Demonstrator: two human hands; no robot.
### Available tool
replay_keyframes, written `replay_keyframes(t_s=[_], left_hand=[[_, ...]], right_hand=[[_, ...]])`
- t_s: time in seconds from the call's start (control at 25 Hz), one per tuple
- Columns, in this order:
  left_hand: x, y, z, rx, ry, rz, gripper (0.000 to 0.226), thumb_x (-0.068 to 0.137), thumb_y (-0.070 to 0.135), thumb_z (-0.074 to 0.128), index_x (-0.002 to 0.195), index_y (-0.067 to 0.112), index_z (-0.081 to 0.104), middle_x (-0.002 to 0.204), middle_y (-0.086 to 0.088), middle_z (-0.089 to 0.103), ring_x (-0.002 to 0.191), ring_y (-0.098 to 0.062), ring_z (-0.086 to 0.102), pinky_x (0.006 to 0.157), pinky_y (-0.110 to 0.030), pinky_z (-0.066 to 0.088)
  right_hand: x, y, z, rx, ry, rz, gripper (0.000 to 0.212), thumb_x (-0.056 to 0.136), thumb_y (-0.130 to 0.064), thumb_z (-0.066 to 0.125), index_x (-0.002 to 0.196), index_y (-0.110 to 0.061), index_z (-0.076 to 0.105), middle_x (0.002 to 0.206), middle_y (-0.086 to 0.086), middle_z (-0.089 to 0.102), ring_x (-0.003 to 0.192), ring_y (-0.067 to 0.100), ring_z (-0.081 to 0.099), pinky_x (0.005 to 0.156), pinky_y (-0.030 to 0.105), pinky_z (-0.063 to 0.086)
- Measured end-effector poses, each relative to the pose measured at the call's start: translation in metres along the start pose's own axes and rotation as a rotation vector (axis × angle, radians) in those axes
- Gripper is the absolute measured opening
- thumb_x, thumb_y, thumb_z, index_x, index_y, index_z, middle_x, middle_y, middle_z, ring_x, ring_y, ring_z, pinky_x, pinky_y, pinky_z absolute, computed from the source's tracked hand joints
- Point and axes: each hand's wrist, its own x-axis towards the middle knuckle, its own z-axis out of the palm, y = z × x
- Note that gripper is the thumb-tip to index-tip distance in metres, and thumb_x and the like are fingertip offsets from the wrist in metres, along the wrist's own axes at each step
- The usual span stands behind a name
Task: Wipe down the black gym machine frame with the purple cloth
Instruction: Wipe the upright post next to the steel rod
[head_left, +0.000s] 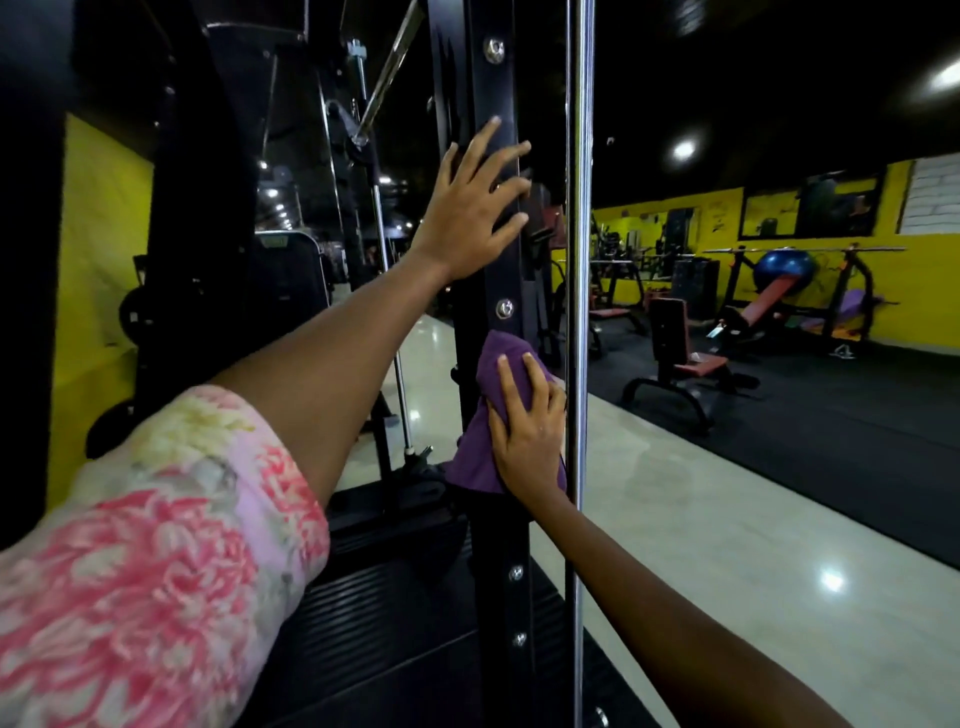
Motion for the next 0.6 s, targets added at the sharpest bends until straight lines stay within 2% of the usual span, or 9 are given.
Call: replay_keyframes(t_s=[0.12, 0.24, 0.36, 0.48, 0.6], left_hand=[[0.000, 0.000, -0.005, 0.012, -0.045, -0.034, 0.040, 0.093, 0.042, 0.042, 0.116, 0.015, 0.059, 0.152, -0.002, 0.032, 0.147, -0.031, 0.008, 0.113, -0.057, 0.012], [0.002, 0.002, -0.008, 0.020, -0.069, -0.046, 0.043, 0.094, 0.045, 0.039, 0.118, 0.015, 0.058, 0.153, -0.003, 0.030, 0.147, -0.030, 0.007, 0.113, -0.056, 0.012], [-0.002, 0.001, -0.004, 0.014, -0.063, -0.023, 0.046, 0.094, 0.048, 0.037, 0.119, 0.015, 0.058, 0.154, -0.003, 0.030, 0.147, -0.030, 0.006, 0.114, -0.057, 0.011], [0.001, 0.001, -0.010, 0.030, -0.073, -0.010, 0.046, 0.094, 0.048, 0.039, 0.122, 0.015, 0.056, 0.155, -0.004, 0.027, 0.147, -0.030, 0.003, 0.114, -0.058, 0.008], [-0.006, 0.014, -0.012, 0.169, -0.152, -0.001, 0.044, 0.098, 0.041, 0.037, 0.127, 0.012, 0.053, 0.158, -0.006, 0.020, 0.147, -0.032, -0.002, 0.113, -0.059, -0.006]], right_hand=[[-0.011, 0.004, -0.001, 0.056, 0.023, 0.065, 0.048, 0.093, -0.029, 0.044, 0.138, -0.018, 0.035, 0.139, 0.018, 0.037, 0.109, 0.029, 0.040, 0.085, 0.044, 0.048], [0.019, -0.006, 0.000, 0.031, 0.075, 0.101, 0.048, 0.092, -0.028, 0.044, 0.138, -0.017, 0.035, 0.133, 0.026, 0.046, 0.107, 0.029, 0.041, 0.084, 0.046, 0.049], [0.031, -0.016, 0.010, -0.069, 0.127, 0.155, 0.049, 0.093, -0.031, 0.043, 0.139, -0.019, 0.035, 0.137, 0.019, 0.042, 0.108, 0.030, 0.041, 0.083, 0.050, 0.050], [-0.009, -0.019, 0.018, -0.174, 0.098, 0.126, 0.049, 0.093, -0.037, 0.041, 0.139, -0.022, 0.035, 0.141, 0.010, 0.031, 0.111, 0.033, 0.039, 0.084, 0.052, 0.047], [-0.042, -0.012, 0.015, -0.127, 0.054, 0.126, 0.047, 0.094, -0.034, 0.043, 0.138, -0.022, 0.036, 0.142, 0.010, 0.032, 0.113, 0.033, 0.038, 0.087, 0.052, 0.046]])
